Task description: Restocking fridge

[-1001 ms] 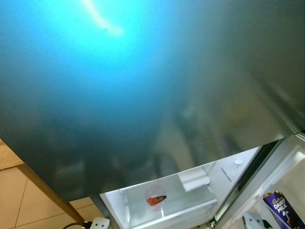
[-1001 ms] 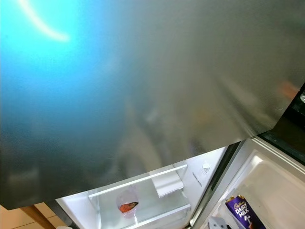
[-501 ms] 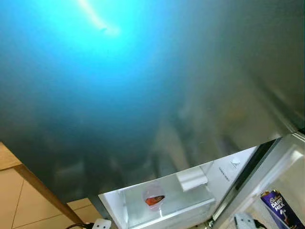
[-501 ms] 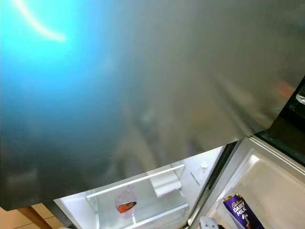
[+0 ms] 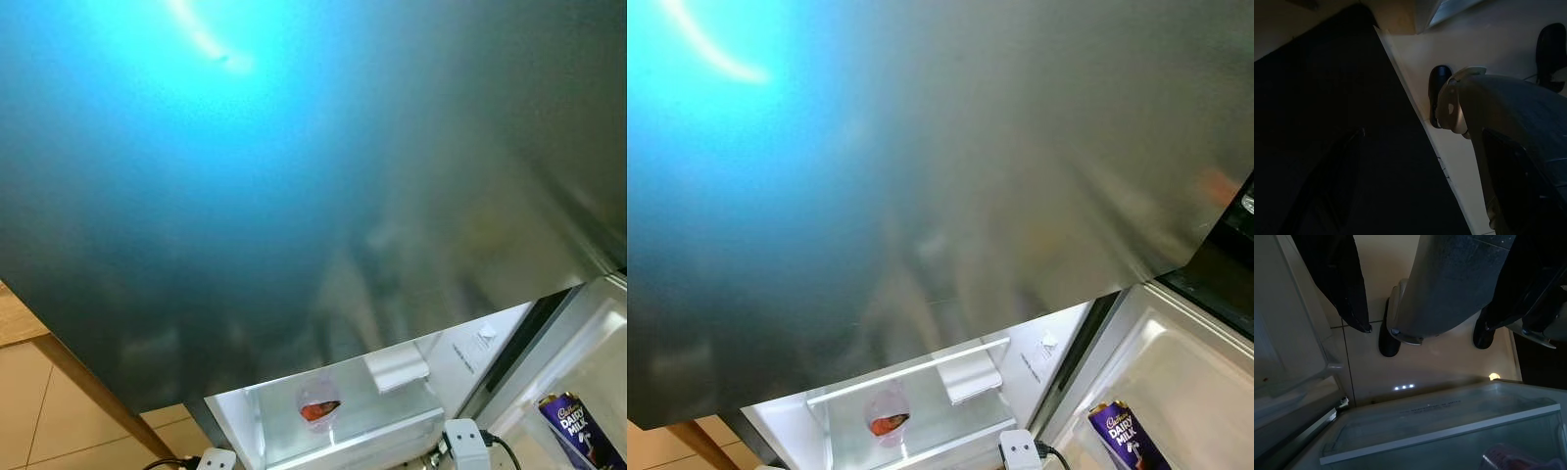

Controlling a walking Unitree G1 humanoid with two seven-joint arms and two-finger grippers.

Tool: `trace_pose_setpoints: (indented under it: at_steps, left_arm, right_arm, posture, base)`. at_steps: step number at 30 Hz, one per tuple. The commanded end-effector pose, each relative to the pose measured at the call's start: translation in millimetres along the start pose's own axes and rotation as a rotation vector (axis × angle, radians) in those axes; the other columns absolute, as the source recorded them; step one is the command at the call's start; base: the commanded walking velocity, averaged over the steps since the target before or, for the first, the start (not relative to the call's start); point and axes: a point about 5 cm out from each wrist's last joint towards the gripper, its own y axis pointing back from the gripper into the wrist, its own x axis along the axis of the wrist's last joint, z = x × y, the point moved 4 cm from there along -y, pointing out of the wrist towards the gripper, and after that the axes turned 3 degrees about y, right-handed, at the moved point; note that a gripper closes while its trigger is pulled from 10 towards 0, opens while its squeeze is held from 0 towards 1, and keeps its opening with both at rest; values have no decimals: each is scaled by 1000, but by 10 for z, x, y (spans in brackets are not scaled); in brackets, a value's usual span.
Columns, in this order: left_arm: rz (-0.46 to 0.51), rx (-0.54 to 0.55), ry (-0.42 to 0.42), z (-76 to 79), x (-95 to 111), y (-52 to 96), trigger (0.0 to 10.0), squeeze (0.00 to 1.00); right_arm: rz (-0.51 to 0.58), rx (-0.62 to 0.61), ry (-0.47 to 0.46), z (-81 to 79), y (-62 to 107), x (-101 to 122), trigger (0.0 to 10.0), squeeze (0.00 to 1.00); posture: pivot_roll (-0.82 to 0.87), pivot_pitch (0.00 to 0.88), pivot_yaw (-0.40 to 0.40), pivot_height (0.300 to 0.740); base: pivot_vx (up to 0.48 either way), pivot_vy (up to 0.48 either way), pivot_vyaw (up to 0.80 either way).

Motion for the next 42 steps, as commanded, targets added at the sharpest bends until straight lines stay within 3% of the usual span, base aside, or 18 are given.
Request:
trace_pose_setpoints:
  at_steps: [1, 12, 14, 16, 17, 18, 21, 25, 42]
  left_arm:
    - [15, -9, -10, 43, 44, -7, 10000, 0]
    - [10, -7, 15, 25, 14, -3, 10000, 0]
    - [23, 2, 119, 5, 39, -3, 10000, 0]
    - [27, 5, 151, 0, 47, -3, 10000, 0]
    - [35, 8, 219, -5, 60, -3, 10000, 0]
    - [35, 8, 219, -5, 60, -3, 10000, 0]
    - [49, 8, 333, -5, 84, -5, 10000, 0]
    - [40, -13, 286, 43, 80, -9, 10000, 0]
    - [17, -37, 277, 131, 18, -15, 10000, 0]
  right_arm:
    - [-4, 5, 4, -6, 0, -6, 10000, 0]
    - [-6, 15, 1, -37, -5, -9, 10000, 0]
    - [-7, 17, -5, -46, -5, -19, 10000, 0]
    - [-8, 17, -8, -47, -5, -23, 10000, 0]
    - [-9, 16, -7, -47, -5, -25, 10000, 0]
    - [-9, 16, -7, -47, -5, -25, 10000, 0]
    - [-10, 15, -3, -42, -3, -28, 10000, 0]
    - [-11, 18, 2, -43, -3, -28, 10000, 0]
    - [-16, 22, 9, -43, -2, -33, 10000, 0]
  posture:
    - [-39, 0, -15, 740]
    - [-25, 1, 0, 740]
    - [-23, 0, 1, 740]
    - [-23, 0, 1, 740]
    - [-23, 0, 1, 740]
    - [-23, 0, 1, 740]
    - [-25, 0, 0, 740]
    - [-24, 0, 1, 740]
    - [-19, 0, 0, 740]
  base:
    - [0, 0, 0]
    - [0, 0, 0]
    - [0, 0, 0]
    - [0, 0, 0]
    - [0, 0, 0]
    - [0, 0, 0]
    - [0, 0, 0]
    - [0, 0, 0]
    - [0, 0, 0]
